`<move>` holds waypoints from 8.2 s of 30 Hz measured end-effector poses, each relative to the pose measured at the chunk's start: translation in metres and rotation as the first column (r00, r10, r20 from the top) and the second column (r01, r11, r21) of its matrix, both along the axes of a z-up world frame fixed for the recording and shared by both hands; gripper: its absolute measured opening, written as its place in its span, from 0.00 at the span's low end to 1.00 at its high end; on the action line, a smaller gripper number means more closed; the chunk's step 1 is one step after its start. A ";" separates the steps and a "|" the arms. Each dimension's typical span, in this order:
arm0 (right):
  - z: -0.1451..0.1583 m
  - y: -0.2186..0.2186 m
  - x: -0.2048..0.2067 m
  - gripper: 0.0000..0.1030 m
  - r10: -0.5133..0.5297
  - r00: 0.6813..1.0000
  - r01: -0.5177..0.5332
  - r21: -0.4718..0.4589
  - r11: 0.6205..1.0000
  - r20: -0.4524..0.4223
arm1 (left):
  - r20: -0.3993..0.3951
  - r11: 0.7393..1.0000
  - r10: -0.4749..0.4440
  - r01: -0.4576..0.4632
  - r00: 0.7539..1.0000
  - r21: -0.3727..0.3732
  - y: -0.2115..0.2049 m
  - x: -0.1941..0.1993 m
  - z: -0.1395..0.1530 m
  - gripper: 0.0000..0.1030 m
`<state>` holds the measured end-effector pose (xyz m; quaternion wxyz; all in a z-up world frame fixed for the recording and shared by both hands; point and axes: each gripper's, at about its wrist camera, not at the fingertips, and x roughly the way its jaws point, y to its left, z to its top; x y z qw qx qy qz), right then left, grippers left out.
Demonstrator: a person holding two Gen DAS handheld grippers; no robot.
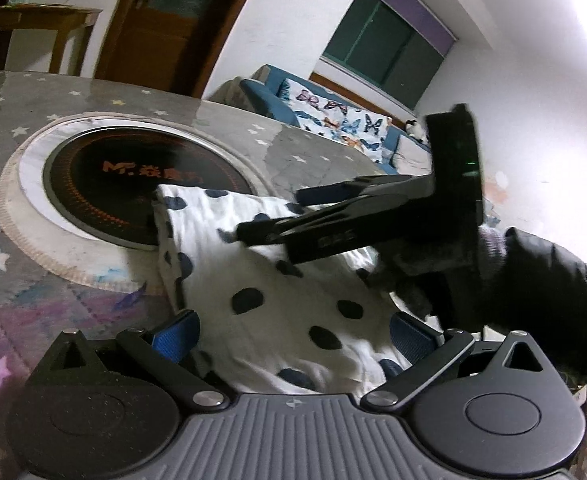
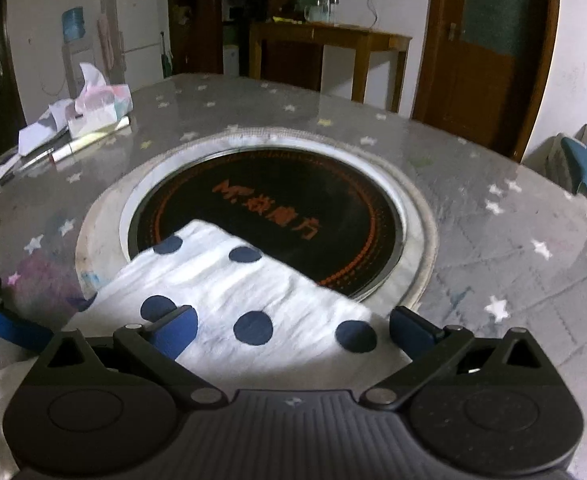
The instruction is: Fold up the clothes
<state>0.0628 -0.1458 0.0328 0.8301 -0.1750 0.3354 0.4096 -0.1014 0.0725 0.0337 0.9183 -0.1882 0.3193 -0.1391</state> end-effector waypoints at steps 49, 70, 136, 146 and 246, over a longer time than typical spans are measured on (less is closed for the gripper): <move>-0.002 -0.083 0.031 0.38 -0.198 0.969 0.220 0.149 0.964 -0.147 | -0.023 0.952 -0.076 0.080 0.997 0.296 -0.035 -0.065 -0.002 1.00; -0.003 -0.167 -0.011 0.18 -0.482 0.875 0.482 0.111 0.869 -0.030 | -0.011 0.891 -0.031 0.033 0.999 0.452 -0.034 0.007 -0.022 0.99; 0.008 -0.030 -0.158 0.21 0.250 0.870 -0.161 -0.235 0.959 0.424 | -0.359 0.948 0.092 -0.192 0.929 -0.254 -0.018 0.086 -0.008 1.00; 0.024 -0.044 -0.153 0.17 0.157 0.897 -0.113 -0.128 0.985 0.414 | -0.398 0.851 0.064 -0.259 0.915 -0.457 -0.019 0.083 -0.019 1.00; -0.001 -0.294 0.046 0.05 -0.669 0.741 0.652 0.288 0.701 -0.051 | -0.226 0.981 -0.027 0.070 0.974 0.183 -0.196 0.214 0.016 0.43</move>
